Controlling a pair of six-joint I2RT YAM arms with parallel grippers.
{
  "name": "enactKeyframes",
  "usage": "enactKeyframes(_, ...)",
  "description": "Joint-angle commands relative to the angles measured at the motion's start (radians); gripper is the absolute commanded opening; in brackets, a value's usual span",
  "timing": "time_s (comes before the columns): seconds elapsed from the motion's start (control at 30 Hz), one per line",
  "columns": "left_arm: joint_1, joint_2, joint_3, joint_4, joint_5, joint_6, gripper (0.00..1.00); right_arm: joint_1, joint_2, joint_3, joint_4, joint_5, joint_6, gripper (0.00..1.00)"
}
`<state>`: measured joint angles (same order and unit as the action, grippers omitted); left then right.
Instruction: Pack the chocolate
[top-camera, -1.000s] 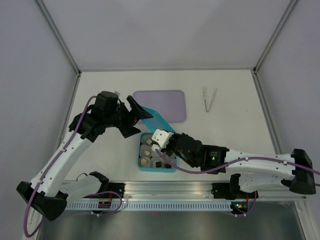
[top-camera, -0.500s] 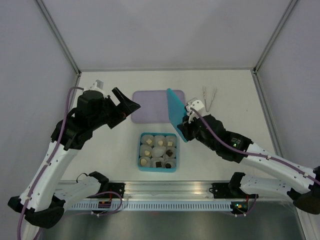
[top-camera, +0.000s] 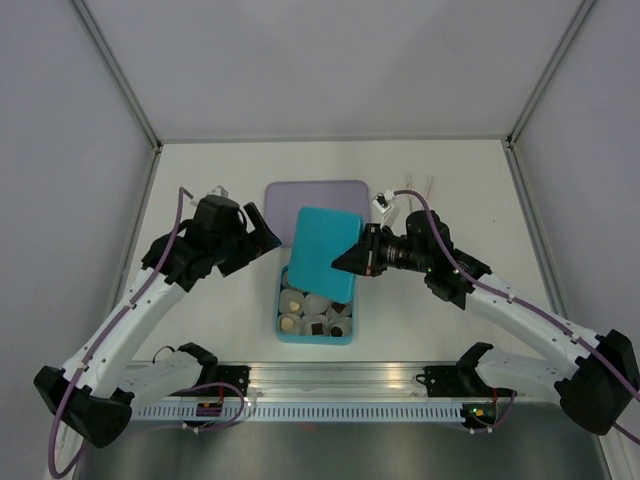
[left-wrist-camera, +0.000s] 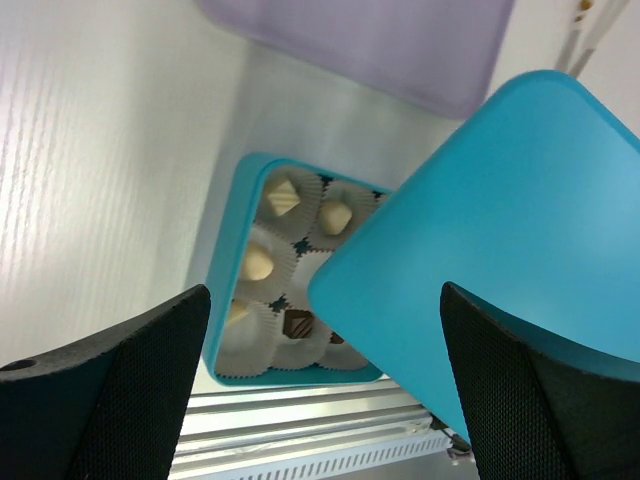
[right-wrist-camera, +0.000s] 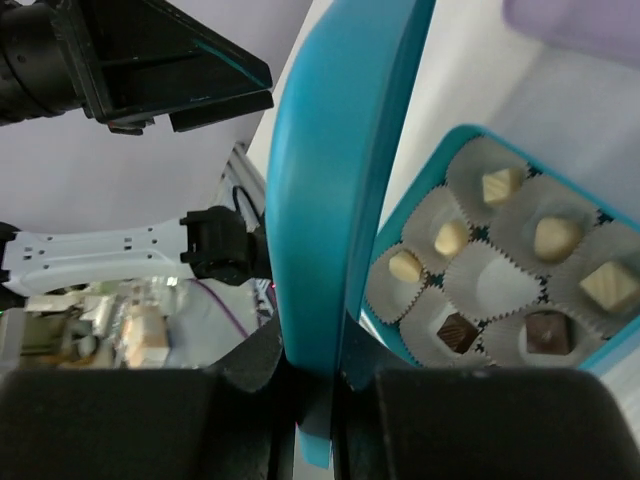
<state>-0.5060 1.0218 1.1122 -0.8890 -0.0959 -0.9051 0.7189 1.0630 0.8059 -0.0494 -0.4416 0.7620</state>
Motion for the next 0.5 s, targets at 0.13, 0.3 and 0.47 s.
enactKeyframes(0.13,0.004,-0.077,-0.136,0.027,0.013,0.006,0.99,-0.030,0.081,-0.125,0.381,-0.252,0.255,0.00)
enactKeyframes(0.3,0.003,-0.095,-0.216,0.058,0.044,-0.008,1.00,-0.032,0.103,-0.186,0.494,-0.256,0.327,0.01)
enactKeyframes(0.47,0.004,-0.074,-0.255,0.085,0.074,-0.009,1.00,-0.032,0.155,-0.218,0.566,-0.279,0.361,0.00)
